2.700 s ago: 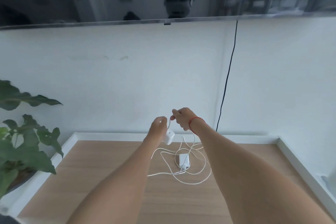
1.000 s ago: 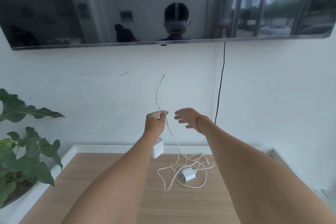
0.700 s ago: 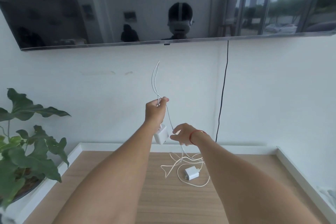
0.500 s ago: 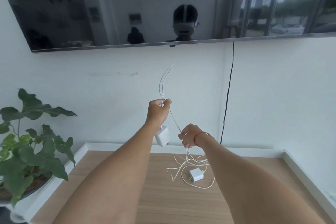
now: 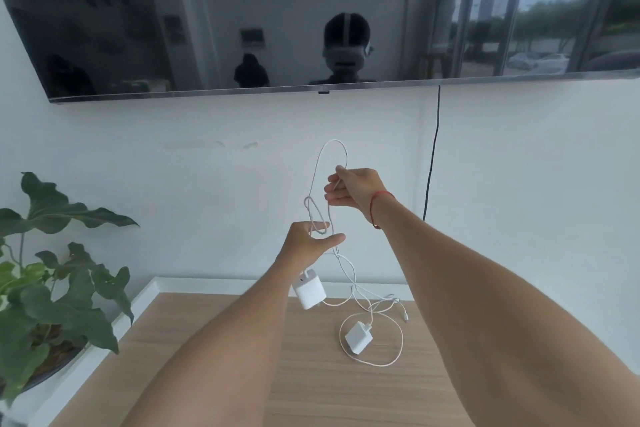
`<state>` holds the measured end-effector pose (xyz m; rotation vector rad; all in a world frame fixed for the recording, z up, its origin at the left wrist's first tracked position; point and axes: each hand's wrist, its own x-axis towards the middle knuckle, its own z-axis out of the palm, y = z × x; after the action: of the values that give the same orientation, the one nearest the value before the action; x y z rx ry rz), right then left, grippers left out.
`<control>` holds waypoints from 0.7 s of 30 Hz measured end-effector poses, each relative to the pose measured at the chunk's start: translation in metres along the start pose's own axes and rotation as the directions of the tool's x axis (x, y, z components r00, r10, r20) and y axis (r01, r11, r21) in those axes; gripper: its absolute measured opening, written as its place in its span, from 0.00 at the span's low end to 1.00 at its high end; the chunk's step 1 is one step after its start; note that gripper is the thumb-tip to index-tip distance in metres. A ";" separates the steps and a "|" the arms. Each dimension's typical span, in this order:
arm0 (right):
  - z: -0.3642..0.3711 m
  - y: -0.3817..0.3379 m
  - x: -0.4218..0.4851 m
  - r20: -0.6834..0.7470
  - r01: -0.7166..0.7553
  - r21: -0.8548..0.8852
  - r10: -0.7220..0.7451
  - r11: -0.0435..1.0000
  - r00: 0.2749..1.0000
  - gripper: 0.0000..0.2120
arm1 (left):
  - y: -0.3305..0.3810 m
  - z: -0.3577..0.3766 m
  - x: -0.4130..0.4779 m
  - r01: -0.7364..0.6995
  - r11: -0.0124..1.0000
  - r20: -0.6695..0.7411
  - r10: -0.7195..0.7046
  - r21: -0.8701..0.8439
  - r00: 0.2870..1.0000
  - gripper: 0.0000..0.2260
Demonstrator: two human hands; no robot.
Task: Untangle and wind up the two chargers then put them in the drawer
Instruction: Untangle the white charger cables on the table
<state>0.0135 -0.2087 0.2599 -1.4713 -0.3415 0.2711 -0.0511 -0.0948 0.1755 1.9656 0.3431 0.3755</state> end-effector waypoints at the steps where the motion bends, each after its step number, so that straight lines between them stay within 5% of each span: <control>1: 0.001 -0.001 0.000 0.005 -0.001 0.018 0.001 1.000 1.000 0.13 | 0.003 0.003 0.001 -0.024 1.000 -0.002 0.024 0.018 1.000 0.17; 8: -0.005 0.007 0.002 -0.008 -0.031 0.004 0.031 1.000 0.999 0.12 | 0.009 0.014 0.009 -0.025 0.999 -0.076 0.027 0.022 0.997 0.07; 11: -0.011 0.025 -0.002 -0.026 -0.145 -0.249 0.143 0.958 0.989 0.15 | 0.009 0.011 0.014 0.009 0.997 -0.137 -0.019 -0.071 0.990 0.10; 14: -0.014 0.053 -0.004 0.093 -0.094 -0.730 0.235 0.677 0.968 0.16 | 0.017 0.008 0.016 0.002 0.991 -0.154 -0.022 -0.131 0.988 0.11; 21: -0.009 0.080 -0.007 0.096 -0.018 -0.723 0.126 0.691 0.987 0.09 | 0.037 0.006 0.015 -0.024 0.985 -0.123 0.003 -0.171 0.992 0.10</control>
<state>0.0123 -0.2127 0.1797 -2.2664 -0.5436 0.3214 -0.0327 -0.1085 0.2086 1.7803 0.3635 0.5196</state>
